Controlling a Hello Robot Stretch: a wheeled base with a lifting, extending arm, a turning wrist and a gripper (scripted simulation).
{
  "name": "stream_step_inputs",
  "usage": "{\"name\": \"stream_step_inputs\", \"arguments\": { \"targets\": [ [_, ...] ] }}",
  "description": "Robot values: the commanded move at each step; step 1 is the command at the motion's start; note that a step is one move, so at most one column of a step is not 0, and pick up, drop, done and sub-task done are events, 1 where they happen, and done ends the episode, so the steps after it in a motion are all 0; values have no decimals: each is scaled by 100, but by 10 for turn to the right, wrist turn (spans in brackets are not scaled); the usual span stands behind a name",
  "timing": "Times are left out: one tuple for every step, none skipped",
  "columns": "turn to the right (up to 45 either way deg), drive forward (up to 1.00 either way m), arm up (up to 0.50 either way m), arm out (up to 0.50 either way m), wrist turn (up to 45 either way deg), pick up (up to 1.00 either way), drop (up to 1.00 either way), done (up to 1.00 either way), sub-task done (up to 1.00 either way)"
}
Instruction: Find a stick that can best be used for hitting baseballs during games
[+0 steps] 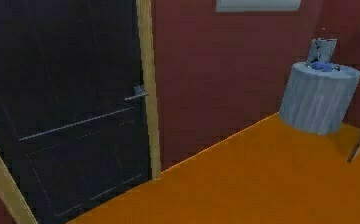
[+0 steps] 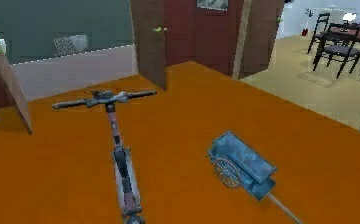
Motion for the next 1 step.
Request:
{"name": "stream_step_inputs", "arguments": {
  "targets": [
    [210, 0, 0, 0, 0, 0, 0, 0, 0]
  ]
}}
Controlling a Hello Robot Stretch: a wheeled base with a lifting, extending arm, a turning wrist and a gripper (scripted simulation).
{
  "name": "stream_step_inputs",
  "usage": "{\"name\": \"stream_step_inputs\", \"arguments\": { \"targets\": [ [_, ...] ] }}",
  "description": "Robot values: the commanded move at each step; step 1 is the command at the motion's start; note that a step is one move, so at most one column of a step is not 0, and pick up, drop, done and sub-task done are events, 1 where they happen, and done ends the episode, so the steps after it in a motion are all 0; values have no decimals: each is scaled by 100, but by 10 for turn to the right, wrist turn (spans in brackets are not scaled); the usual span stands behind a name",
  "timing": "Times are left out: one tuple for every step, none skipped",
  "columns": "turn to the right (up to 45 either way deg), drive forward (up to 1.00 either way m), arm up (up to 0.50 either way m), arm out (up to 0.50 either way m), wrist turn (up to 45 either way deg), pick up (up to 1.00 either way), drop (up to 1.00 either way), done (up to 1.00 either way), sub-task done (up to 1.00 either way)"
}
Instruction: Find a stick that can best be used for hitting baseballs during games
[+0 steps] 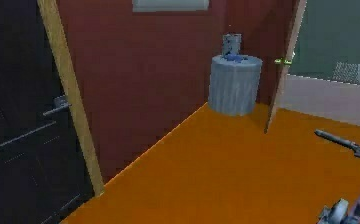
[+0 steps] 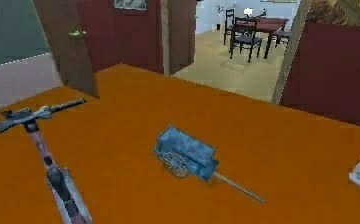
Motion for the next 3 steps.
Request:
{"name": "stream_step_inputs", "arguments": {
  "targets": [
    [0, 85, 0, 0, 0, 0, 0, 0, 0],
    [450, 0, 0, 0, 0, 0, 0, 0, 0],
    [30, 0, 0, 0, 0, 0, 0, 0, 0]
  ]
}}
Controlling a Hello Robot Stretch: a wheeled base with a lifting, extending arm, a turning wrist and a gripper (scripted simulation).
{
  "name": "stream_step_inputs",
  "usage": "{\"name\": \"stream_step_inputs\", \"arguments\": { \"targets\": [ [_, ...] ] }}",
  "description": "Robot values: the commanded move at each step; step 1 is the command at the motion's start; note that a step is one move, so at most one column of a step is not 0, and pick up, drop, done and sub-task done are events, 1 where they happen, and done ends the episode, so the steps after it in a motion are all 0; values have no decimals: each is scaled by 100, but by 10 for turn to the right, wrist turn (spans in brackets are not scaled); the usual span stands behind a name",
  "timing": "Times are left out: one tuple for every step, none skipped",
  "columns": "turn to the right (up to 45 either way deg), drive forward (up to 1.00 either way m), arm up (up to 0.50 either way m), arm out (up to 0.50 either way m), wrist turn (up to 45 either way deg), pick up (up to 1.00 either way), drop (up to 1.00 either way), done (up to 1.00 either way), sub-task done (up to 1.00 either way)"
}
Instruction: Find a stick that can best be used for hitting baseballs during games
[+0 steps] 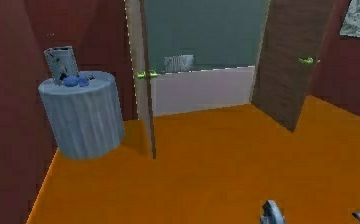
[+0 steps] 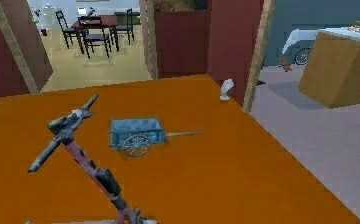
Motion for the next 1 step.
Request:
{"name": "stream_step_inputs", "arguments": {
  "targets": [
    [0, 5, 0, 0, 0, 0, 0, 0, 0]
  ]
}}
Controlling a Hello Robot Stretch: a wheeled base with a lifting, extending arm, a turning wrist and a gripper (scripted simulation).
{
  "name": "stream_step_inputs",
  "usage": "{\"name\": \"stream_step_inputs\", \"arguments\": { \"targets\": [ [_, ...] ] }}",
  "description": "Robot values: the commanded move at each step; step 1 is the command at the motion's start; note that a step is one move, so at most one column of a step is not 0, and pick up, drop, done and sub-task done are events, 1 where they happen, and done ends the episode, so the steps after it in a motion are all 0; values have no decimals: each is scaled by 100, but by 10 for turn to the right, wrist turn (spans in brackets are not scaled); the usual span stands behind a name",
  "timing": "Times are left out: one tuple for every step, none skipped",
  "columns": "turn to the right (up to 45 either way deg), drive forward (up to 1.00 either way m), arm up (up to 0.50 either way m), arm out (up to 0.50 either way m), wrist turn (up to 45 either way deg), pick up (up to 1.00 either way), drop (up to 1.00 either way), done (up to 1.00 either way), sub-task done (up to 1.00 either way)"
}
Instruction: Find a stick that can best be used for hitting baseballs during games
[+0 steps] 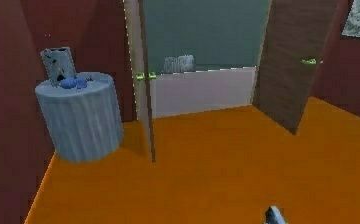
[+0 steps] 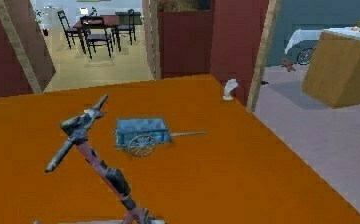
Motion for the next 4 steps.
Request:
{"name": "stream_step_inputs", "arguments": {
  "targets": [
    [-150, 0, 0, 0, 0, 0, 0, 0, 0],
    [0, 45, 0, 0, 0, 0, 0, 0, 0],
    [420, 0, 0, 0, 0, 0, 0, 0, 0],
    [0, 100, 0, 0, 0, 0, 0, 0, 0]
  ]
}}
